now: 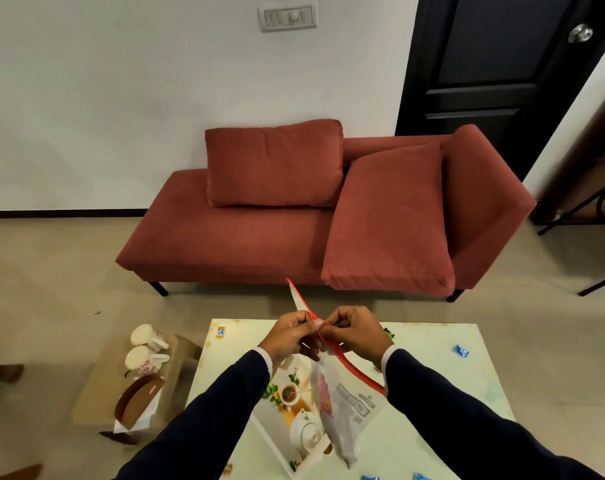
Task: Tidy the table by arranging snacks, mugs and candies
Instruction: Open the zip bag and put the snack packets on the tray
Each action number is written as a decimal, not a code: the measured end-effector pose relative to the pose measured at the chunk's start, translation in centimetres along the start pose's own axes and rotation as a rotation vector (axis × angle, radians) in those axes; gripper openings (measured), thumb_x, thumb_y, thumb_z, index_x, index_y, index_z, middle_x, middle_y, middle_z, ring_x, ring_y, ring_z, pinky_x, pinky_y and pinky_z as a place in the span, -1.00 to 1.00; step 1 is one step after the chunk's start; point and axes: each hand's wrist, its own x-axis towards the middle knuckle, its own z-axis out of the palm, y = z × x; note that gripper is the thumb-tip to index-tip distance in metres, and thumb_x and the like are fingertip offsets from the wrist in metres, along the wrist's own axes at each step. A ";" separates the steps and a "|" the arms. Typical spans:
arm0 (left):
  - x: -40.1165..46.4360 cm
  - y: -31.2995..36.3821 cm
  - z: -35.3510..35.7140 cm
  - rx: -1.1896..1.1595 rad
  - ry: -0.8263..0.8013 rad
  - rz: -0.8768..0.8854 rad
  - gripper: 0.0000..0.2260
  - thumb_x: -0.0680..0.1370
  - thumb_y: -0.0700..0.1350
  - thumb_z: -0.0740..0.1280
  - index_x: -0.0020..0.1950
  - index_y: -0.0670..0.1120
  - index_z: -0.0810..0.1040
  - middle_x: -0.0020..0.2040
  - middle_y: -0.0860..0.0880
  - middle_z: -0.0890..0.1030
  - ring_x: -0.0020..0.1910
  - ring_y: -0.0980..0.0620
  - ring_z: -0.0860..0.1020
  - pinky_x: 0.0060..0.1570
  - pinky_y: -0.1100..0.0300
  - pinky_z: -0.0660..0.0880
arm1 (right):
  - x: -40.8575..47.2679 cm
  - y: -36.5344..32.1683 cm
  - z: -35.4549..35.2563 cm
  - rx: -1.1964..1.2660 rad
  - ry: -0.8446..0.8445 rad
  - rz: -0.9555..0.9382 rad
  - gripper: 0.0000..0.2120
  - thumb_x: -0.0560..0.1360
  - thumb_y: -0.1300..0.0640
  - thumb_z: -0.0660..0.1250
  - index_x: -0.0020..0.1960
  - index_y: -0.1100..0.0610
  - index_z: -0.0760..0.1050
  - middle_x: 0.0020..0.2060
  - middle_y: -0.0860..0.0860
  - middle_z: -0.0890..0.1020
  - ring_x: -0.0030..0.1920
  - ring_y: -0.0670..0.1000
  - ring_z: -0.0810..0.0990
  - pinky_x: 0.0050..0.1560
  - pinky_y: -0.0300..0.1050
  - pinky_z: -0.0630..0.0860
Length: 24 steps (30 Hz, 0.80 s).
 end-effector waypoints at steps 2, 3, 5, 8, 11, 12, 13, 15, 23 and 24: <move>0.1 0.3 -0.7 0.068 0.023 0.001 -0.85 0.63 -0.20 0.32 -0.12 -0.21 0.53 -0.34 -0.16 0.63 -0.40 -0.05 0.59 -0.35 0.07 0.61 | 0.5 -0.2 -1.0 -0.003 -0.019 0.023 -0.90 0.50 0.21 0.47 -0.09 0.23 0.59 -0.28 0.12 0.75 -0.27 0.10 0.76 -0.31 -0.11 0.66; 0.3 0.4 -1.3 0.106 0.069 -0.003 -0.83 0.62 -0.24 0.31 -0.18 -0.19 0.52 -0.36 -0.16 0.61 -0.44 -0.04 0.57 -0.38 0.07 0.60 | 1.0 -0.3 -1.8 -0.028 0.003 0.026 -0.91 0.49 0.24 0.47 -0.09 0.24 0.58 -0.28 0.14 0.74 -0.27 0.13 0.76 -0.31 -0.04 0.68; 0.5 0.5 -3.1 0.197 0.205 -0.022 -0.80 0.59 -0.28 0.29 -0.24 -0.19 0.48 -0.42 -0.15 0.59 -0.50 -0.03 0.54 -0.40 0.04 0.57 | 2.0 -0.3 -4.2 -0.124 0.110 0.014 -0.94 0.46 0.30 0.45 -0.11 0.25 0.57 -0.28 0.19 0.72 -0.31 0.17 0.73 -0.29 0.12 0.70; 0.1 0.1 -7.3 0.343 0.381 -0.065 -0.83 0.55 -0.28 0.33 -0.24 -0.20 0.46 -0.43 -0.14 0.63 -0.49 -0.05 0.56 -0.41 0.04 0.57 | 2.9 0.4 -9.1 -0.268 0.276 0.029 -0.96 0.44 0.38 0.42 -0.11 0.30 0.60 -0.22 0.26 0.71 -0.25 0.25 0.72 -0.15 0.24 0.68; -0.4 -0.1 -9.0 0.474 0.351 -0.068 -0.78 0.51 -0.31 0.37 -0.29 -0.15 0.41 -0.41 -0.12 0.66 -0.44 0.00 0.63 -0.41 0.09 0.59 | 3.1 1.1 -11.0 -0.368 0.262 0.020 -0.91 0.43 0.43 0.42 -0.19 0.28 0.59 -0.25 0.23 0.72 -0.23 0.25 0.73 -0.14 0.22 0.69; -0.4 0.0 -8.9 0.497 0.348 -0.045 -0.76 0.50 -0.31 0.37 -0.31 -0.14 0.39 -0.43 -0.11 0.65 -0.43 0.01 0.64 -0.40 0.09 0.59 | 3.3 1.1 -10.8 -0.422 0.261 -0.005 -0.86 0.42 0.45 0.40 -0.22 0.24 0.58 -0.26 0.21 0.71 -0.25 0.23 0.73 -0.15 0.20 0.69; -0.3 0.2 -8.8 0.498 0.366 -0.018 -0.73 0.49 -0.32 0.37 -0.33 -0.13 0.37 -0.46 -0.09 0.63 -0.42 0.00 0.65 -0.41 0.08 0.59 | 3.5 1.0 -10.5 -0.443 0.274 -0.027 -0.82 0.42 0.46 0.38 -0.24 0.21 0.56 -0.26 0.21 0.70 -0.29 0.21 0.72 -0.20 0.18 0.70; -0.1 0.9 -8.7 0.452 0.427 0.015 -0.70 0.49 -0.33 0.36 -0.35 -0.12 0.34 -0.49 -0.07 0.61 -0.43 -0.03 0.63 -0.43 0.09 0.58 | 4.0 0.5 -10.3 -0.402 0.313 -0.035 -0.77 0.44 0.46 0.37 -0.26 0.18 0.53 -0.24 0.27 0.69 -0.34 0.20 0.72 -0.30 0.12 0.70; -0.1 2.6 -6.5 0.262 0.409 0.194 -0.68 0.50 -0.36 0.37 -0.37 -0.12 0.37 -0.51 0.00 0.54 -0.46 -0.01 0.60 -0.28 0.01 0.62 | 1.3 -3.2 -6.8 -0.701 0.324 -0.472 -0.71 0.43 0.06 0.49 0.12 0.09 0.57 0.06 0.02 0.58 0.08 0.09 0.53 0.14 0.01 0.48; -0.1 2.9 -5.9 0.244 0.405 0.222 -0.68 0.50 -0.36 0.37 -0.37 -0.11 0.36 -0.51 0.01 0.53 -0.46 0.00 0.59 -0.26 0.01 0.62 | 0.4 -4.0 -5.6 -0.675 0.235 -0.566 -0.69 0.44 -0.07 0.46 0.12 0.05 0.57 0.03 -0.02 0.58 0.04 0.04 0.53 0.11 -0.04 0.48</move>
